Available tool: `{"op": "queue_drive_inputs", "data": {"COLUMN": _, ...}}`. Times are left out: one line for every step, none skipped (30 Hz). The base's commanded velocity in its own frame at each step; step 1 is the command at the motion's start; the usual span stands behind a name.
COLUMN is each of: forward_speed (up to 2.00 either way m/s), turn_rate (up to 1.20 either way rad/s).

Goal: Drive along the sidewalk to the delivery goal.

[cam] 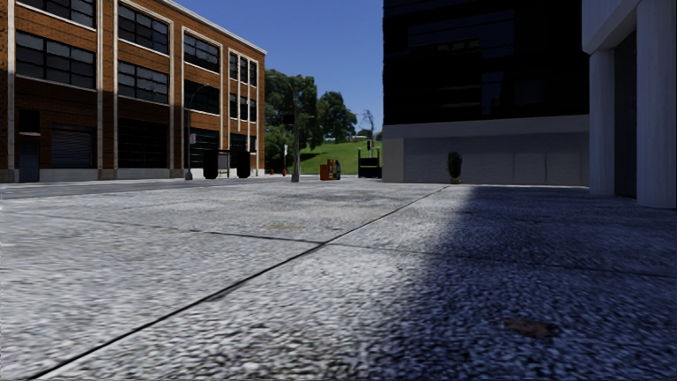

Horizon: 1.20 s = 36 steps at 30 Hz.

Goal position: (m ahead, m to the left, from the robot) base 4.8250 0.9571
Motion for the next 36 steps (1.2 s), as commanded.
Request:
{"op": "queue_drive_inputs", "data": {"forward_speed": 2.00, "turn_rate": 0.30}}
{"op": "queue_drive_inputs", "data": {"forward_speed": 2.00, "turn_rate": 0.30}}
{"op": "queue_drive_inputs", "data": {"forward_speed": 2.00, "turn_rate": 0.30}}
{"op": "queue_drive_inputs", "data": {"forward_speed": 2.00, "turn_rate": 0.30}}
{"op": "queue_drive_inputs", "data": {"forward_speed": 2.00, "turn_rate": 0.30}}
{"op": "queue_drive_inputs", "data": {"forward_speed": 2.00, "turn_rate": 0.30}}
{"op": "queue_drive_inputs", "data": {"forward_speed": 2.00, "turn_rate": 0.30}}
{"op": "queue_drive_inputs", "data": {"forward_speed": 2.00, "turn_rate": 0.30}}
{"op": "queue_drive_inputs", "data": {"forward_speed": 2.00, "turn_rate": 0.30}}
{"op": "queue_drive_inputs", "data": {"forward_speed": 2.00, "turn_rate": 0.30}}
{"op": "queue_drive_inputs", "data": {"forward_speed": 2.00, "turn_rate": 0.30}}
{"op": "queue_drive_inputs", "data": {"forward_speed": 2.00, "turn_rate": 0.30}}
{"op": "queue_drive_inputs", "data": {"forward_speed": 2.00, "turn_rate": 0.30}}
{"op": "queue_drive_inputs", "data": {"forward_speed": 2.00, "turn_rate": 0.30}}
{"op": "queue_drive_inputs", "data": {"forward_speed": 2.00, "turn_rate": 0.30}}
{"op": "queue_drive_inputs", "data": {"forward_speed": 2.00, "turn_rate": 0.30}}
{"op": "queue_drive_inputs", "data": {"forward_speed": 2.00, "turn_rate": 0.30}}
{"op": "queue_drive_inputs", "data": {"forward_speed": 2.00, "turn_rate": 0.30}}
{"op": "queue_drive_inputs", "data": {"forward_speed": 2.00, "turn_rate": 0.30}}
{"op": "queue_drive_inputs", "data": {"forward_speed": 2.00, "turn_rate": 0.30}}
{"op": "queue_drive_inputs", "data": {"forward_speed": 2.00, "turn_rate": 0.30}}
{"op": "queue_drive_inputs", "data": {"forward_speed": 2.00, "turn_rate": 0.30}}
{"op": "queue_drive_inputs", "data": {"forward_speed": 2.00, "turn_rate": 0.27}}
{"op": "queue_drive_inputs", "data": {"forward_speed": 2.00, "turn_rate": 0.00}}
{"op": "queue_drive_inputs", "data": {"forward_speed": 2.00, "turn_rate": 0.00}}
{"op": "queue_drive_inputs", "data": {"forward_speed": 2.00, "turn_rate": 0.00}}
{"op": "queue_drive_inputs", "data": {"forward_speed": 2.00, "turn_rate": 0.00}}
{"op": "queue_drive_inputs", "data": {"forward_speed": 2.00, "turn_rate": 0.00}}
{"op": "queue_drive_inputs", "data": {"forward_speed": 2.00, "turn_rate": 0.00}}
{"op": "queue_drive_inputs", "data": {"forward_speed": 2.00, "turn_rate": 0.00}}
{"op": "queue_drive_inputs", "data": {"forward_speed": 2.00, "turn_rate": 0.00}}
{"op": "queue_drive_inputs", "data": {"forward_speed": 2.00, "turn_rate": 0.00}}
{"op": "queue_drive_inputs", "data": {"forward_speed": 2.00, "turn_rate": 0.00}}
{"op": "queue_drive_inputs", "data": {"forward_speed": 2.00, "turn_rate": 0.00}}
{"op": "queue_drive_inputs", "data": {"forward_speed": 2.00, "turn_rate": 0.00}}
{"op": "queue_drive_inputs", "data": {"forward_speed": 2.00, "turn_rate": 0.00}}
